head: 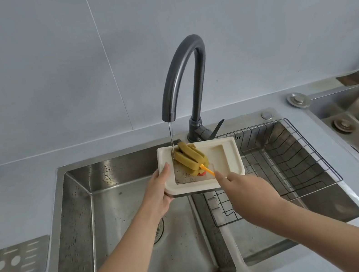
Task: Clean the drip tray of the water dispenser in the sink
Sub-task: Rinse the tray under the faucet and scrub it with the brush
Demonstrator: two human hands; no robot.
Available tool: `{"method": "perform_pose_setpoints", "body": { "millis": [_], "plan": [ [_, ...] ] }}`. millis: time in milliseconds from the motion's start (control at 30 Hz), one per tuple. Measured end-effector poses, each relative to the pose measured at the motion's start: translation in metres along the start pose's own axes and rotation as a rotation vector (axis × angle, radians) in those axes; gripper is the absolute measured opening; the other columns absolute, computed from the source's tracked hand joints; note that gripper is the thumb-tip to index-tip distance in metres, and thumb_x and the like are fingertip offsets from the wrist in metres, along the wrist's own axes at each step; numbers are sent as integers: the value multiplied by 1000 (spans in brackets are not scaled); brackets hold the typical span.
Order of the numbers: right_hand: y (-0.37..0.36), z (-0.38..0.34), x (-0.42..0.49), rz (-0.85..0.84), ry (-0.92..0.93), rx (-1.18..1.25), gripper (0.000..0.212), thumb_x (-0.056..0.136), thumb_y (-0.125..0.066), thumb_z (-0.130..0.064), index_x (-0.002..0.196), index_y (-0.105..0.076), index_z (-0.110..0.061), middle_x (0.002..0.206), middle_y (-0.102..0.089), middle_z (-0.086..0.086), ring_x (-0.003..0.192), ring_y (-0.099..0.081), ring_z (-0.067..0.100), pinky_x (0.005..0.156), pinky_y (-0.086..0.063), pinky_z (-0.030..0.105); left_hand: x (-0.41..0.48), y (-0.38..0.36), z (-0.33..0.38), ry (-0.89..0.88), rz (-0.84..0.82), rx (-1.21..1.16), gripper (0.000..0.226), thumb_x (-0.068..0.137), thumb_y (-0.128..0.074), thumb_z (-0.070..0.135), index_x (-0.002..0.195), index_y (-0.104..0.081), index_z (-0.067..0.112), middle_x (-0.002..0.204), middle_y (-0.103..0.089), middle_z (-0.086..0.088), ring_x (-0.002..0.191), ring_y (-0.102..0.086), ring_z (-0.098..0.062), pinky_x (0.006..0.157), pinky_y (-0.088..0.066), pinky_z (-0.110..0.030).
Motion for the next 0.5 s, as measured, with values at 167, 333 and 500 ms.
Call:
{"method": "perform_pose_setpoints", "body": {
  "millis": [167, 333, 500],
  "plan": [
    [9, 0, 11, -7, 79, 65, 66, 83, -38, 4, 143, -18, -15, 87, -50, 8, 69, -41, 22, 56, -35, 31, 1, 5, 6, -5, -20, 12, 17, 86, -55, 30, 102, -57, 22, 102, -63, -7, 95, -61, -24, 70, -51, -40],
    [25, 1, 19, -10, 186, 23, 68, 81, -39, 4, 142, -22, -18, 94, -53, 6, 76, -50, 25, 59, -38, 32, 2, 11, 18, -43, -95, 47, 29, 89, -49, 34, 114, -56, 20, 112, -63, -8, 105, -59, -26, 87, -49, -47],
    [33, -2, 29, -25, 277, -2, 66, 81, -40, 5, 140, -30, -22, 103, -59, 5, 92, -59, 27, 61, -42, 32, 3, 24, 25, -69, -98, 58, 46, 85, -51, 36, 126, -50, 15, 126, -56, -12, 119, -51, -28, 101, -40, -53]
  ]
}}
Point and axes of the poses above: each hand's wrist, its own x-axis towards the middle knuckle, its own y-axis out of the back of the hand, z = x × y, the point moved 7 cm from there along x, towards the middle knuckle
